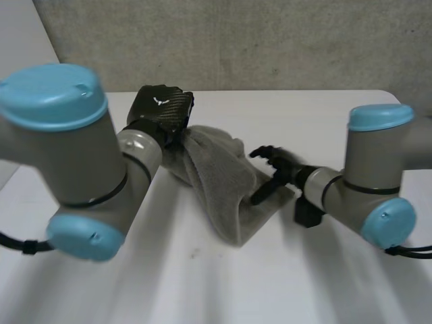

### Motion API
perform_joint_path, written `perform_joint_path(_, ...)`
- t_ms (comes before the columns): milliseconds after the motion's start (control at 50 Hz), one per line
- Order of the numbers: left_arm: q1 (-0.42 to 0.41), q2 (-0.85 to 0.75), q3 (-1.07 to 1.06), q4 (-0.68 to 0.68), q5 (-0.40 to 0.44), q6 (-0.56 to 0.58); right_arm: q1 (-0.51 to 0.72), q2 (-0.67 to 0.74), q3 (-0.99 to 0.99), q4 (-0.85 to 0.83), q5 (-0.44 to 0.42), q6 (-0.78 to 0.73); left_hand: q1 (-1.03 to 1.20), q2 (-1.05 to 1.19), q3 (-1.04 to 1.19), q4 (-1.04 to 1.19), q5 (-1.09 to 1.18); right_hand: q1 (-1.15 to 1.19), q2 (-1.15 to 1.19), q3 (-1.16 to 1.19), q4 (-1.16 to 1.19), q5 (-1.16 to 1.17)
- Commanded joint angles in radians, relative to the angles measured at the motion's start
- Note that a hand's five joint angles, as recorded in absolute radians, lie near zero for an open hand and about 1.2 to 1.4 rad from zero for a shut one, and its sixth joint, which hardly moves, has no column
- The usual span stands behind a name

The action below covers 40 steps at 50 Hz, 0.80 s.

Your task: Fold the towel.

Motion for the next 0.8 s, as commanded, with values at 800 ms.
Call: perform_joint_path(800, -0.182, 0.24, -0.336, -0.093, -0.184, -0.478, 0.089, -0.244, 0.138, 0.113, -0.006, -0.765, -0.891, -0.96, -0.962, -0.964, -0.94, 1.208, 1.166, 1.185, 1.168, 1.174)
